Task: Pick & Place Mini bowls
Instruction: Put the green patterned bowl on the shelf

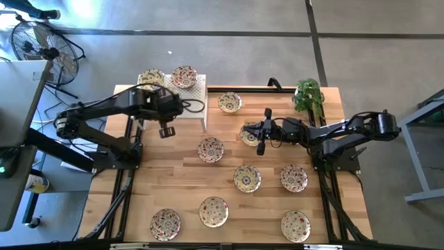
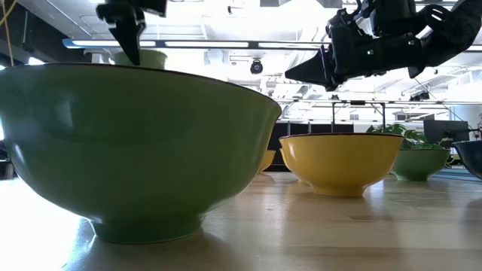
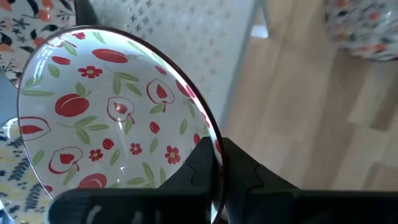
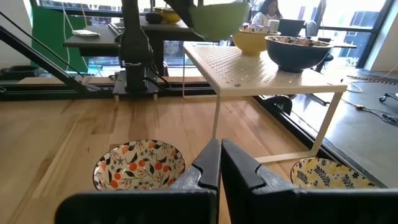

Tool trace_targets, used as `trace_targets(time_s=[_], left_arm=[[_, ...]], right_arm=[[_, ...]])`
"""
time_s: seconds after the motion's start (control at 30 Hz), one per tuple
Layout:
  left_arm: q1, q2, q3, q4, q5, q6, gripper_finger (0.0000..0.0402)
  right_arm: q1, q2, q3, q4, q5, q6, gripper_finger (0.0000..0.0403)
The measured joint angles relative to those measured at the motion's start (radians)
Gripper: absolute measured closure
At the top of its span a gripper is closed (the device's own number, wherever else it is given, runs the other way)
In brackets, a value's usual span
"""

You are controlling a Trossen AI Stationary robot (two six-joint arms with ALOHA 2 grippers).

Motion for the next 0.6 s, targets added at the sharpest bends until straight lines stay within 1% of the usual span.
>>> trace_targets(time_s=[0.2,0.33,0.6], left_arm=[[0.100,0.030,0.000,-0.011,0.049,0.082,0.0397],[0.133,0.044,0.000,-0.013,0.049,0.101,0.0397],[0.188,0.046,0.001,-0.017,0.093,0.108,0.0388]], right_arm=[[0.000,0.000,0.000,0.000,0.000,0.000,0.0402],[0.000,0.000,0.000,-0.003,0.000,0.000,0.0401],[0.000,0.000,0.000,-0.006,0.000,-0.002,0.0401]])
